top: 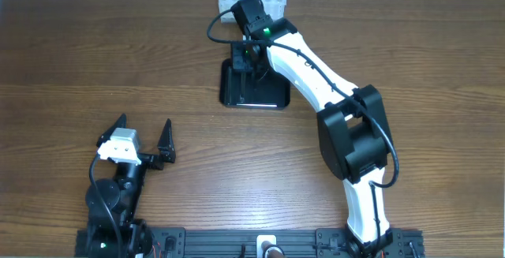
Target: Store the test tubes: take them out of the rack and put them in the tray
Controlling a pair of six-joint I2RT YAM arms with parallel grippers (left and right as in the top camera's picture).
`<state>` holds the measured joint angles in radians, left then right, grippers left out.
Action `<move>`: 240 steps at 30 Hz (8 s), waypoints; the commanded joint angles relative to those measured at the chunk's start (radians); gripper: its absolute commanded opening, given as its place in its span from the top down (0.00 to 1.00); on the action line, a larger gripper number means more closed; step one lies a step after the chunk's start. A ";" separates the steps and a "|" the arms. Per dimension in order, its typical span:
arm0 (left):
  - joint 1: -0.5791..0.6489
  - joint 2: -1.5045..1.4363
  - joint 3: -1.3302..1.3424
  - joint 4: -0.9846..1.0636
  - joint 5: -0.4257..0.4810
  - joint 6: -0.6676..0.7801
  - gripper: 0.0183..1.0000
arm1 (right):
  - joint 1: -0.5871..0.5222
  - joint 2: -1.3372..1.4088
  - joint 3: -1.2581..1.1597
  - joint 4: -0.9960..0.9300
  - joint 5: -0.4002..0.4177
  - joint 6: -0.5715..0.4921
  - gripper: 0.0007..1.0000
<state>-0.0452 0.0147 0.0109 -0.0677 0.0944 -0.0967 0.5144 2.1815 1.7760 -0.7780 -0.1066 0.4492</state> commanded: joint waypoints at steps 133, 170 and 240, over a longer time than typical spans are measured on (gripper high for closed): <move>0.003 -0.008 -0.005 -0.001 0.010 0.011 0.00 | -0.112 -0.355 -0.003 0.468 0.441 -0.235 0.96; 0.003 -0.008 -0.005 -0.001 0.010 0.011 0.00 | -0.002 0.003 -0.024 -0.077 0.089 0.063 0.84; 0.003 -0.008 -0.005 -0.001 0.010 0.011 0.00 | -0.457 -1.917 -1.520 0.592 0.232 -0.412 0.01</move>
<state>-0.0452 0.0147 0.0109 -0.0677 0.0944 -0.0967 0.0612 0.3271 0.3080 -0.1936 0.1299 0.0441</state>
